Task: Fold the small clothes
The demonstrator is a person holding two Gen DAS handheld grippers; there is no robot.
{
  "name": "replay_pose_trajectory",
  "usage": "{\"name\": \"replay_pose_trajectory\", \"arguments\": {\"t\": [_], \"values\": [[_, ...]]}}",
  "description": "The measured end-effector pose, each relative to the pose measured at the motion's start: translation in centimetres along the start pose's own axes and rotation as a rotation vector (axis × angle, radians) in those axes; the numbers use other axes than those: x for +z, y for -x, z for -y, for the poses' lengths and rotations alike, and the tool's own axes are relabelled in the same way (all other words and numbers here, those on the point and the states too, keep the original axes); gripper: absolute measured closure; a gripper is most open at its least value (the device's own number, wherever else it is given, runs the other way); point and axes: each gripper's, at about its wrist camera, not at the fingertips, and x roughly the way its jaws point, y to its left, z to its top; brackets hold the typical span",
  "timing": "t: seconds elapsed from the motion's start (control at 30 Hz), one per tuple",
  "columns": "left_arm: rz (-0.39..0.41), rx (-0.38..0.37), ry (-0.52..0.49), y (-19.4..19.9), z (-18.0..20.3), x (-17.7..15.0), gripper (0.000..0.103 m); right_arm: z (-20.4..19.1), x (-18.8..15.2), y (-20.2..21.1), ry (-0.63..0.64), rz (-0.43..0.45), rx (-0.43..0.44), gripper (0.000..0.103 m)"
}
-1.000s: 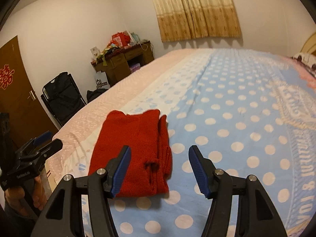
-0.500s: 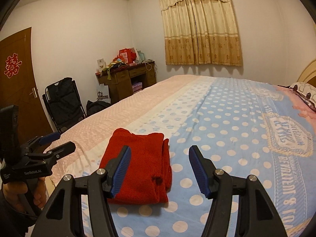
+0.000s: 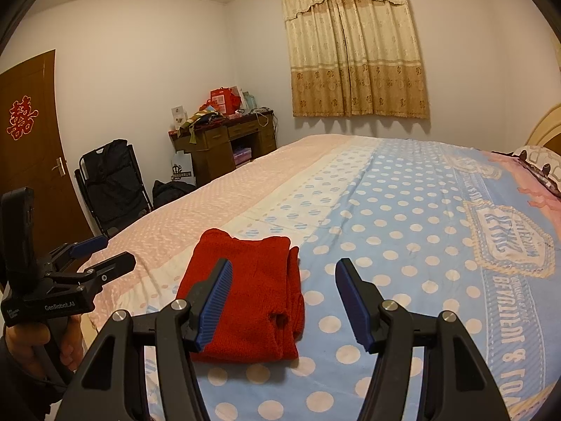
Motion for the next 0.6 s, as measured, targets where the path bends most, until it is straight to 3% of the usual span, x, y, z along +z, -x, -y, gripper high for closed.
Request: {"name": "replay_pose_trajectory", "arguments": {"t": [0.43,0.6], "values": [[-0.002,0.013,-0.023,0.1,0.5,0.0,0.0,-0.7,-0.1,0.2,0.004,0.019,-0.005,0.041],[0.034,0.027,-0.043,0.8,0.6,0.2,0.0,-1.1,0.0,0.5,0.015,0.031,-0.006,0.041]]}}
